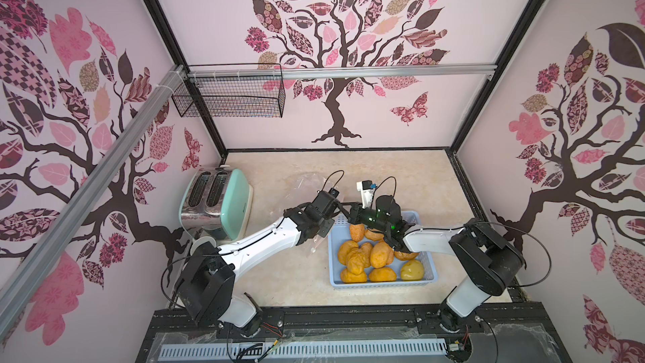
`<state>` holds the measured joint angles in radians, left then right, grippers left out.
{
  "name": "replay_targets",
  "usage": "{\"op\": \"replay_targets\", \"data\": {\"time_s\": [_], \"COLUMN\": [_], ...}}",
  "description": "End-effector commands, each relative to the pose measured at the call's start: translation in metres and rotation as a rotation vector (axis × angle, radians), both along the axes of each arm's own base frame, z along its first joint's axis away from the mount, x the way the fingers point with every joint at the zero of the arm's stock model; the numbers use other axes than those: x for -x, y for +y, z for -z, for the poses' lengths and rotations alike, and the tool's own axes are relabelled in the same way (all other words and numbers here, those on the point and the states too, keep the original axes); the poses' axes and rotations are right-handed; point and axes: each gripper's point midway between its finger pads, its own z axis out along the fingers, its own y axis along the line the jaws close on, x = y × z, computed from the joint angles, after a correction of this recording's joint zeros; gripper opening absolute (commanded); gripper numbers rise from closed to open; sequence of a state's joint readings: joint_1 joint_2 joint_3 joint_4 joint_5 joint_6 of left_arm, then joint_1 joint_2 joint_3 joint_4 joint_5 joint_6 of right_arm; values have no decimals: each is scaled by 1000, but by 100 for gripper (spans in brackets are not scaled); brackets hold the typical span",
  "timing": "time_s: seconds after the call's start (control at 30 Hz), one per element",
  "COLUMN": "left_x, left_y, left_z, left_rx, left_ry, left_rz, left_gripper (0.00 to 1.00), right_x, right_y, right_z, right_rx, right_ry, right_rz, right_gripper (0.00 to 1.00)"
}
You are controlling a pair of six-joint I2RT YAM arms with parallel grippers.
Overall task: Put the potatoes into a zipper bag and zip it
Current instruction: Open the zipper of the food storage bag, then pick up the potato from the basket.
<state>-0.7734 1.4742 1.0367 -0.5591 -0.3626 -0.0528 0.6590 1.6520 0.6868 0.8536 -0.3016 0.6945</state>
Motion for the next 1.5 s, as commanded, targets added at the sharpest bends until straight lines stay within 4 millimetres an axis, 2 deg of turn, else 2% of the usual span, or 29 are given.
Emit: {"op": "replay_targets", "data": {"time_s": [0.0, 0.1, 0.2, 0.27, 0.3, 0.4, 0.47, 0.6, 0.7, 0.83, 1.0, 1.13, 1.2, 1.3, 1.47], "left_x": [7, 9, 8, 5, 4, -2, -2, 7, 20, 33, 46, 55, 53, 53, 57], "left_y": [2, -2, 0, 2, 4, 18, 27, 45, 53, 64, 58, 40, 41, 39, 40], "left_z": [-4, -8, -14, -23, -27, -40, -48, -64, -61, -66, -72, -58, -50, -33, -20], "left_rx": [-1, -2, -14, -7, -13, -60, -103, -128, -55, 10, 146, 253, 274, 289, 259], "left_ry": [-19, -33, -61, -93, -98, -130, -131, -38, 78, 151, 213, 272, 262, 275, 317], "left_rz": [10, 23, 16, -12, -20, -100, -139, -240, -260, -284, -252, -220, -252, -267, -271], "left_gripper": [23, 14, 0, 0, 0, 0, 0, 0, 0, 0, 0, 0, 0, 0, 0], "right_x": [-2, -1, -1, 0, 0, 3, 5, 14, 22, 30, 64, 93, 106, 116, 118], "right_y": [-4, -4, -4, -3, -3, -2, -5, -21, -37, -64, -116, -140, -151, -157, -150], "right_z": [-14, -12, -12, -11, -11, -18, -24, -47, -55, -49, -27, -6, 10, 28, 40], "right_rx": [-17, -12, -9, -3, 0, 19, 47, 99, 177, 354, 595, 650, 691, 695, 676], "right_ry": [-30, -27, -28, -26, -28, -45, -60, -100, -88, -38, 74, 175, 240, 286, 331], "right_rz": [19, 16, 15, 8, 2, -19, -13, 17, 49, 98, 139, 138, 142, 139, 116], "right_gripper": [0, 0, 0, 0, 4, 48, 62, 74, 76, 77, 81, 81, 82, 82, 84]}}
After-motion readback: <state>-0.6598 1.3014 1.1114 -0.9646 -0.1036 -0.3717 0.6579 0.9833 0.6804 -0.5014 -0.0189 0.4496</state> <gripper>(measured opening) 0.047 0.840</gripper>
